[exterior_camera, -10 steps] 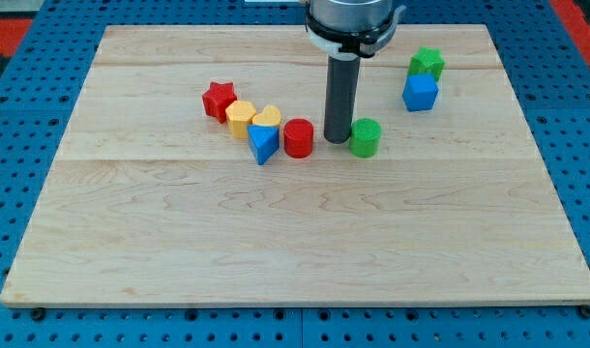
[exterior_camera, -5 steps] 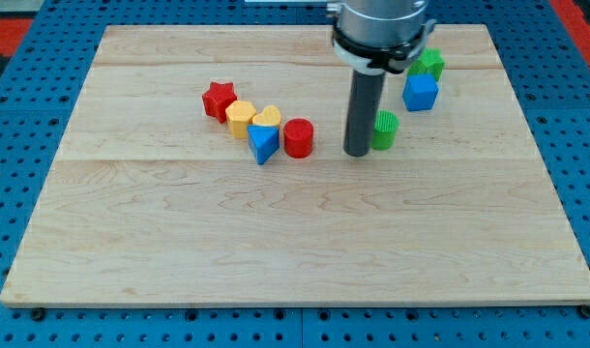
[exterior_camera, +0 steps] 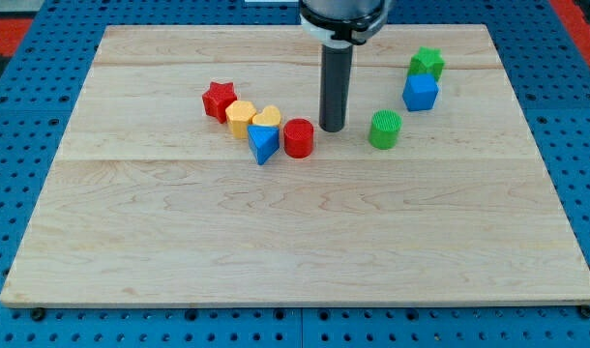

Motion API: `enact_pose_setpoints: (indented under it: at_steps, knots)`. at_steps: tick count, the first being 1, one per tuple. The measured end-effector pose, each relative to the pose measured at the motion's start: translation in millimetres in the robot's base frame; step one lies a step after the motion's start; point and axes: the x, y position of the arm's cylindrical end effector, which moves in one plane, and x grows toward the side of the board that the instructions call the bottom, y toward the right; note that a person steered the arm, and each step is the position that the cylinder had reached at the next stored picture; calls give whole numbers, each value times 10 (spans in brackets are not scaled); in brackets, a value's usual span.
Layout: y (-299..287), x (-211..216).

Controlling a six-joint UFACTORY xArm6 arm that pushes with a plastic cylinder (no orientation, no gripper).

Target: Move the green circle towards the bottom of the blue cube

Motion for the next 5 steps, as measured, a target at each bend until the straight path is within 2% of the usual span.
enact_pose_setpoints:
  at_steps: [1, 5]
  knots:
    - [350, 157]
    - [615, 193]
